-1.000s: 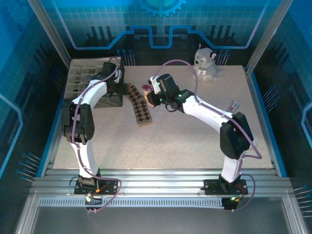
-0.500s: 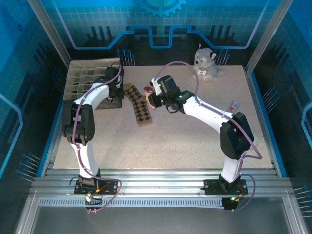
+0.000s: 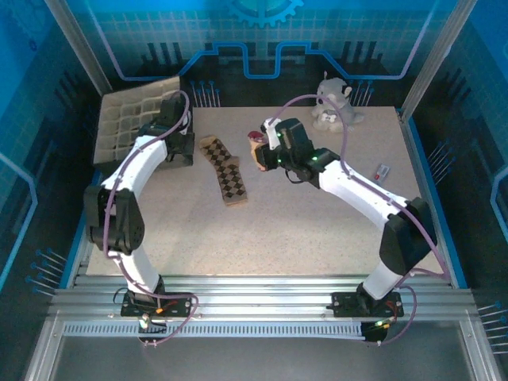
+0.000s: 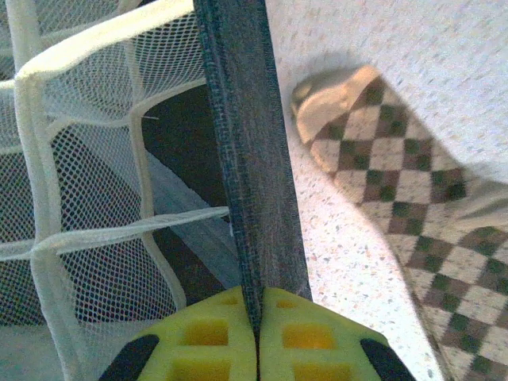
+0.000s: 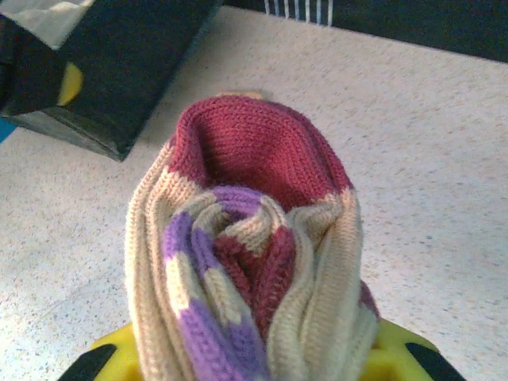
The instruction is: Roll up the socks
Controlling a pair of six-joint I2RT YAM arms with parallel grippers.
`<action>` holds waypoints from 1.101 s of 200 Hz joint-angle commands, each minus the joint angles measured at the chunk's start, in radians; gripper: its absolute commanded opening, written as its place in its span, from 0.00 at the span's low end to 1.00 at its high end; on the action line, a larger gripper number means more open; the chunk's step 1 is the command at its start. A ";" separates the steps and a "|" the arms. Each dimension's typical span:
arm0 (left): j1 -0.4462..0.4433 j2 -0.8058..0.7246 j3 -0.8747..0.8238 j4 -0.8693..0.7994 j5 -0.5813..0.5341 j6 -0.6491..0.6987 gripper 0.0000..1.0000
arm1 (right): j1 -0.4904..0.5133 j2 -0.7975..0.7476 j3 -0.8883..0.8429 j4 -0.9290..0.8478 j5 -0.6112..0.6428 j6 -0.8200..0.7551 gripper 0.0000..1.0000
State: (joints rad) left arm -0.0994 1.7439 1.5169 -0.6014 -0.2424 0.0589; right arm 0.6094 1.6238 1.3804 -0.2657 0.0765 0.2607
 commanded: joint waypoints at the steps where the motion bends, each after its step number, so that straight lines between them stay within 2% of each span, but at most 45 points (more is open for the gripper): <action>1: -0.050 -0.097 0.039 0.013 -0.024 0.102 0.00 | -0.034 -0.092 -0.028 -0.014 0.032 0.001 0.00; 33: -0.158 -0.141 0.092 -0.040 -0.038 0.092 0.00 | -0.099 -0.211 -0.055 -0.094 0.058 0.015 0.00; 69: -0.362 -0.155 0.128 -0.072 -0.027 0.059 0.00 | -0.200 -0.366 -0.097 -0.215 0.080 0.020 0.00; 94: -0.498 -0.163 0.112 -0.072 0.040 0.076 0.00 | -0.283 -0.480 -0.121 -0.317 0.082 0.009 0.00; 122: -0.601 -0.167 0.044 -0.052 0.167 0.134 0.00 | -0.381 -0.589 -0.126 -0.429 0.049 -0.020 0.00; 165: -0.709 -0.172 -0.112 0.035 0.338 0.282 0.00 | -0.494 -0.693 -0.119 -0.538 -0.028 -0.067 0.00; 200: -0.714 -0.190 -0.249 0.137 0.473 0.404 0.00 | -0.523 -0.709 -0.132 -0.542 -0.117 -0.069 0.00; 220: -0.714 -0.201 -0.315 0.194 0.503 0.493 0.00 | -0.524 -0.703 -0.147 -0.520 -0.172 -0.067 0.00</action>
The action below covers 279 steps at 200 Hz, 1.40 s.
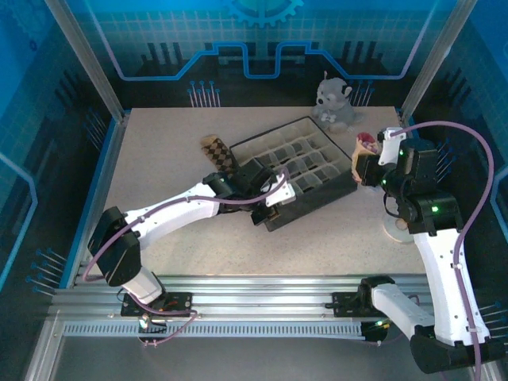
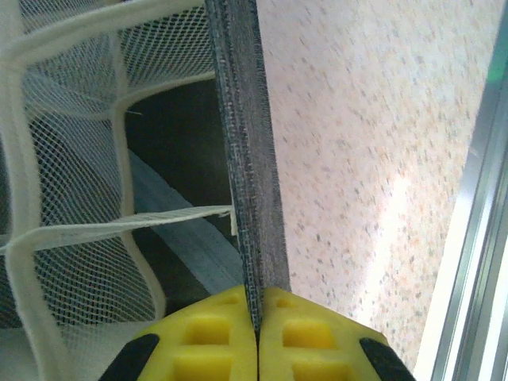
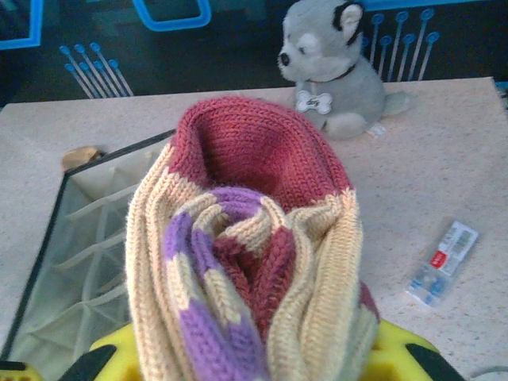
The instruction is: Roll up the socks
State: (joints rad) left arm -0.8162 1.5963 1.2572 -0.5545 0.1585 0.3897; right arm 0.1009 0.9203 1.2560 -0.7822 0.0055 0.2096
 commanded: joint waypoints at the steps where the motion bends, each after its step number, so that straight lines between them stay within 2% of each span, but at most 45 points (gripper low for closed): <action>1: 0.003 -0.053 -0.058 0.149 0.103 0.167 0.00 | -0.016 0.001 -0.023 -0.002 -0.104 -0.016 0.00; 44: 0.003 -0.008 -0.077 0.155 0.134 0.340 0.00 | -0.016 0.030 -0.046 0.042 -0.154 -0.003 0.00; 65: -0.010 -0.008 -0.082 0.172 0.065 0.389 0.00 | -0.016 0.047 -0.050 0.055 -0.162 0.005 0.00; 112: -0.018 -0.121 -0.181 0.315 -0.046 0.440 0.00 | -0.017 0.071 -0.051 0.074 -0.176 0.013 0.00; 144: -0.018 -0.122 -0.162 0.314 -0.006 0.432 0.00 | -0.016 0.081 -0.028 0.066 -0.178 0.007 0.00; 215: -0.072 0.098 -0.048 0.387 0.068 0.359 0.00 | -0.017 0.063 -0.024 0.020 -0.153 -0.017 0.00; 243: -0.047 0.140 -0.064 0.390 0.050 0.331 0.00 | -0.016 0.054 -0.041 0.021 -0.159 -0.016 0.00; 279: 0.020 0.069 -0.173 0.367 0.016 0.324 0.00 | -0.016 0.057 -0.087 0.075 -0.198 -0.018 0.00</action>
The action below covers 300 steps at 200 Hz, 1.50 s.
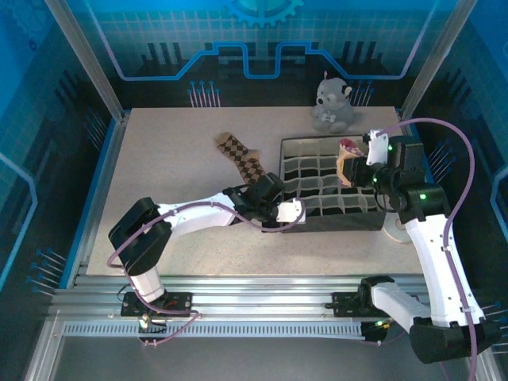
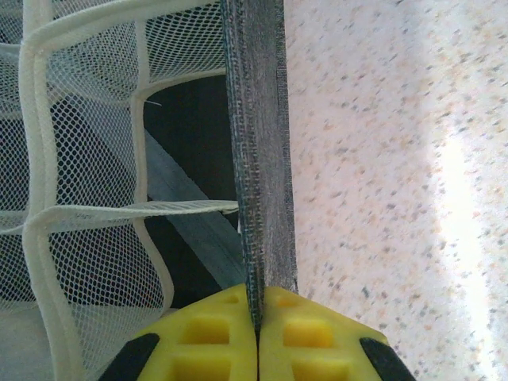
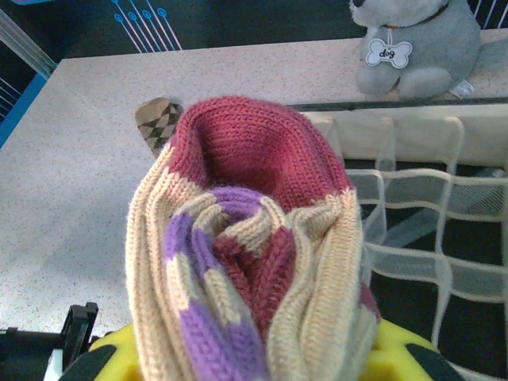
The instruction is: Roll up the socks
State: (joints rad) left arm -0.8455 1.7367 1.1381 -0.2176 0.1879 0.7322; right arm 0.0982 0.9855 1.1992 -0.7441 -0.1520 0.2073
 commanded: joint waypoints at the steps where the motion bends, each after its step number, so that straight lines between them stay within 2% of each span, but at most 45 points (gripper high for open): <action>1: 0.052 -0.073 -0.057 0.028 -0.014 -0.019 0.00 | -0.014 -0.007 -0.032 0.039 -0.042 -0.015 0.00; 54: 0.125 -0.173 -0.194 0.012 -0.051 0.030 0.00 | 0.031 0.056 -0.050 0.141 -0.075 0.004 0.00; 79: 0.128 -0.213 -0.240 0.031 -0.086 0.069 0.00 | 0.063 0.093 -0.030 0.145 -0.059 -0.003 0.00; 105: 0.123 -0.251 -0.248 0.042 -0.052 0.082 0.00 | 0.094 0.117 -0.039 0.179 -0.053 -0.005 0.00; 137: 0.083 -0.196 -0.207 0.031 -0.056 0.116 0.00 | 0.161 0.150 -0.076 0.279 -0.033 -0.031 0.00; 145: 0.077 -0.168 -0.192 0.031 -0.089 0.104 0.11 | 0.178 0.161 -0.083 0.304 -0.030 -0.041 0.00; 156: 0.077 -0.139 -0.180 0.046 -0.139 0.070 0.34 | 0.199 0.180 -0.090 0.340 -0.022 -0.048 0.00; 167: 0.079 -0.135 -0.188 0.074 -0.170 0.062 0.49 | 0.217 0.207 -0.094 0.372 -0.012 -0.053 0.00; 185: 0.087 -0.167 -0.222 0.121 -0.180 0.063 0.65 | 0.241 0.264 -0.092 0.419 -0.011 -0.056 0.00; 200: 0.097 -0.204 -0.231 0.127 -0.180 0.047 0.73 | 0.261 0.315 -0.085 0.457 -0.002 -0.057 0.00; 256: 0.126 -0.378 -0.206 0.106 -0.099 -0.172 0.81 | 0.311 0.522 -0.034 0.635 0.010 -0.091 0.00; 276: 0.166 -0.379 -0.177 0.117 -0.073 -0.348 0.81 | 0.314 0.600 -0.007 0.689 -0.004 -0.100 0.00; 300: 0.261 -0.303 -0.102 0.080 -0.082 -0.616 0.75 | 0.318 0.681 0.021 0.738 -0.026 -0.109 0.00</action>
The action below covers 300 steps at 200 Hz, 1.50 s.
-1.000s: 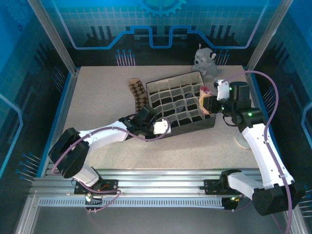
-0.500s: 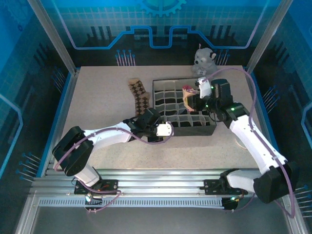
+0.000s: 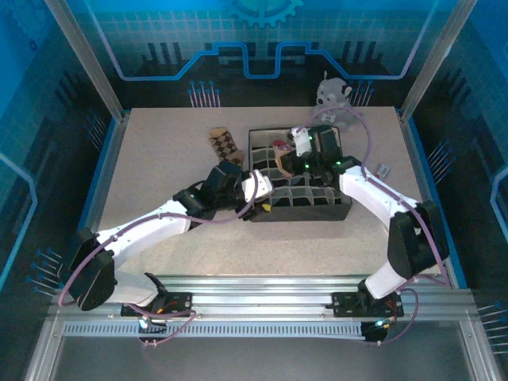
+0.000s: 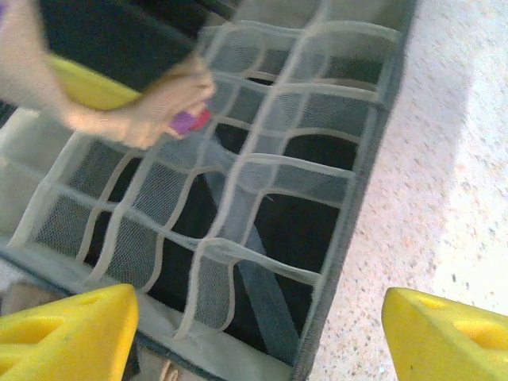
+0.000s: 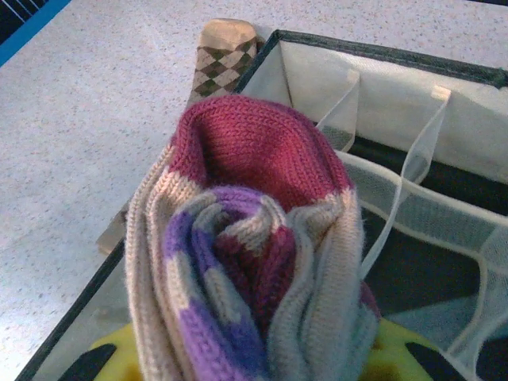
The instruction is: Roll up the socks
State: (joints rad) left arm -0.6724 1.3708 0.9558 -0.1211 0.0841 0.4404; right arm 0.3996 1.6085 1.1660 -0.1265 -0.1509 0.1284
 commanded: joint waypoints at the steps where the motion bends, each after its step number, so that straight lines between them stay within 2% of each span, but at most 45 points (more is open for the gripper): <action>1: 0.091 0.065 0.084 -0.019 0.018 -0.334 0.75 | 0.018 0.061 0.055 0.123 -0.027 -0.031 0.00; 23: 0.157 0.130 0.140 -0.046 0.006 -0.481 0.70 | 0.027 0.094 0.042 0.186 -0.028 -0.041 0.00; 60: 0.210 0.238 0.242 -0.109 -0.090 -0.584 0.67 | 0.029 0.133 0.059 0.226 0.013 -0.021 0.00; 80: 0.242 0.319 0.301 -0.159 -0.077 -0.640 0.67 | 0.029 0.161 0.070 0.249 0.013 -0.011 0.00; 124: 0.252 0.451 0.382 -0.202 -0.013 -0.669 0.62 | 0.024 0.248 0.108 0.269 0.028 -0.002 0.00; 148: 0.252 0.488 0.395 -0.218 -0.014 -0.671 0.58 | 0.013 0.290 0.138 0.285 0.034 0.009 0.00; 210: 0.255 0.511 0.383 -0.225 -0.001 -0.662 0.31 | 0.003 0.377 0.164 0.300 0.025 0.017 0.00; 263: 0.255 0.519 0.391 -0.242 0.026 -0.632 0.07 | 0.004 0.384 0.161 0.337 0.077 -0.024 0.00; 284: 0.255 0.522 0.387 -0.242 0.049 -0.624 0.01 | 0.005 0.400 0.171 0.360 0.072 -0.059 0.00; 300: 0.255 0.524 0.384 -0.238 0.059 -0.624 0.00 | 0.003 0.424 0.198 0.342 0.064 -0.073 0.00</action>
State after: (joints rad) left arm -0.4198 1.8618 1.3350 -0.3092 0.0898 -0.2222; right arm 0.4110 1.9915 1.3113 0.1692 -0.0917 0.1017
